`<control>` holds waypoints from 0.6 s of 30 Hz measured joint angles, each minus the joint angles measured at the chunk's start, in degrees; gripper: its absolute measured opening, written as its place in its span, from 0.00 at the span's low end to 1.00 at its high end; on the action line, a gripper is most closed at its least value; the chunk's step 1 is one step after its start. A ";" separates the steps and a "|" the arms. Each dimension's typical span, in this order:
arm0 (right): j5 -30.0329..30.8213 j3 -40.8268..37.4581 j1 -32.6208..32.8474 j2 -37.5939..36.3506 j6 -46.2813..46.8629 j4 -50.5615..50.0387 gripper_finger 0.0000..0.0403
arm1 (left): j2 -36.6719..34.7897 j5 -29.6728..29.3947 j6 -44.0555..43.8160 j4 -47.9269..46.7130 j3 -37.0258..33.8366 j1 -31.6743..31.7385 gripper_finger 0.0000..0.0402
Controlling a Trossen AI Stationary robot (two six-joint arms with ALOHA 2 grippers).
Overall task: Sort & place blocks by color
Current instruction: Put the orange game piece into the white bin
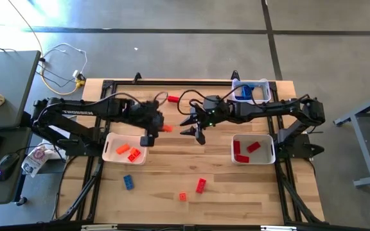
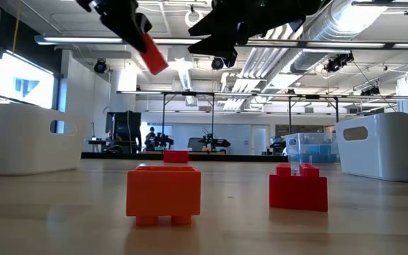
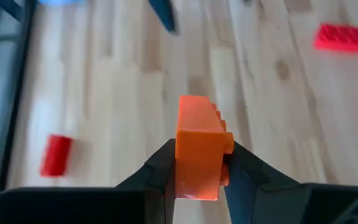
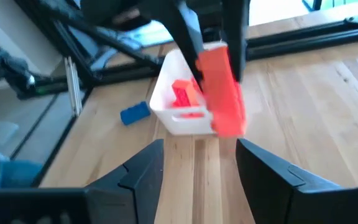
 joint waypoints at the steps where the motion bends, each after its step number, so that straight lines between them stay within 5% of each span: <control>1: -0.23 0.00 0.01 0.00 -0.63 -0.57 0.46 | 0.00 -0.46 -0.93 -1.20 0.00 -0.77 0.18; 18: -2.50 0.00 5.05 0.00 -4.40 -3.66 0.46 | -6.87 -7.45 -25.13 -27.62 0.02 -9.26 0.19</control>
